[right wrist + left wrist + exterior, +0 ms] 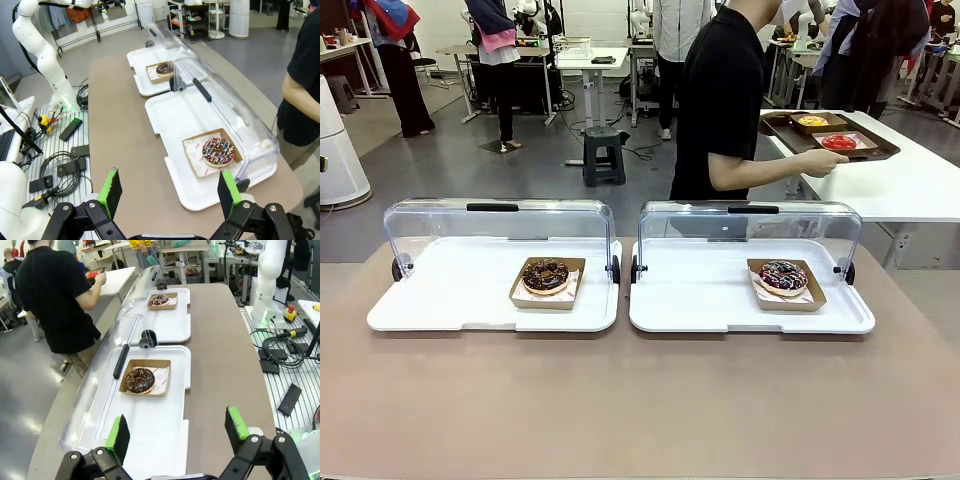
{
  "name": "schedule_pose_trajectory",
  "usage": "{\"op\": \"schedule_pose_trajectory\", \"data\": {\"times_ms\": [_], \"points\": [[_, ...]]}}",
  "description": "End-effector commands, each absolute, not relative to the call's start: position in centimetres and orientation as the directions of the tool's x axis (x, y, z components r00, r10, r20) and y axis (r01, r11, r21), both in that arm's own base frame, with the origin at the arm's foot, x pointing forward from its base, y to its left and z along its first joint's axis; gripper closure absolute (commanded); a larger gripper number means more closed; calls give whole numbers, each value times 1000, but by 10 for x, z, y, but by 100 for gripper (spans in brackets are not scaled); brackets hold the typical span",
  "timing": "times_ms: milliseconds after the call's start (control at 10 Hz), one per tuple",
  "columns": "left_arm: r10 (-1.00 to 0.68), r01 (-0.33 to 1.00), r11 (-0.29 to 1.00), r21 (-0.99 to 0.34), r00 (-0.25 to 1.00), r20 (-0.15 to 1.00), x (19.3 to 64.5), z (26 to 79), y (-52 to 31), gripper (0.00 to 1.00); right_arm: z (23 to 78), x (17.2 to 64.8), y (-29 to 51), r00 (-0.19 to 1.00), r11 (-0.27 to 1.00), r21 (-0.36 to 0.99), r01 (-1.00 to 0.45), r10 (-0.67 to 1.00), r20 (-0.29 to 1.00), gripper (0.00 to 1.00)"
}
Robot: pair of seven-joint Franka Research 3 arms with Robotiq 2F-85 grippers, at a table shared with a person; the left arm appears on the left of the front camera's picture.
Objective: Provide the desired donut to the person.
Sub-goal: Place the picked Paper togo box onto the Handle tray extended by the person.
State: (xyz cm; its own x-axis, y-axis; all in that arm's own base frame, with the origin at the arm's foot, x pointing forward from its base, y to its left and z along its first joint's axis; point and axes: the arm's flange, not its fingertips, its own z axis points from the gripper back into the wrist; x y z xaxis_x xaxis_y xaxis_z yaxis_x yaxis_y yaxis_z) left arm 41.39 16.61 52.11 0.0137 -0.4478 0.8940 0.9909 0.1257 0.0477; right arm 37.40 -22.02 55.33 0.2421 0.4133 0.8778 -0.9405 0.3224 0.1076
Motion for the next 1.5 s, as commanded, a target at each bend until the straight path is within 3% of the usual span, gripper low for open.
{"op": "schedule_pose_trajectory", "data": {"times_ms": [0, 1400], "points": [[-445, 991, 128, 42, 20, 895, 412, 521, 167, 0, 552, 374, -220, 233, 324, 100, -941, 405, 884, 0], [-445, 991, 128, 42, 20, 895, 412, 521, 167, 0, 552, 374, -220, 233, 324, 100, -941, 405, 884, 0]]}}
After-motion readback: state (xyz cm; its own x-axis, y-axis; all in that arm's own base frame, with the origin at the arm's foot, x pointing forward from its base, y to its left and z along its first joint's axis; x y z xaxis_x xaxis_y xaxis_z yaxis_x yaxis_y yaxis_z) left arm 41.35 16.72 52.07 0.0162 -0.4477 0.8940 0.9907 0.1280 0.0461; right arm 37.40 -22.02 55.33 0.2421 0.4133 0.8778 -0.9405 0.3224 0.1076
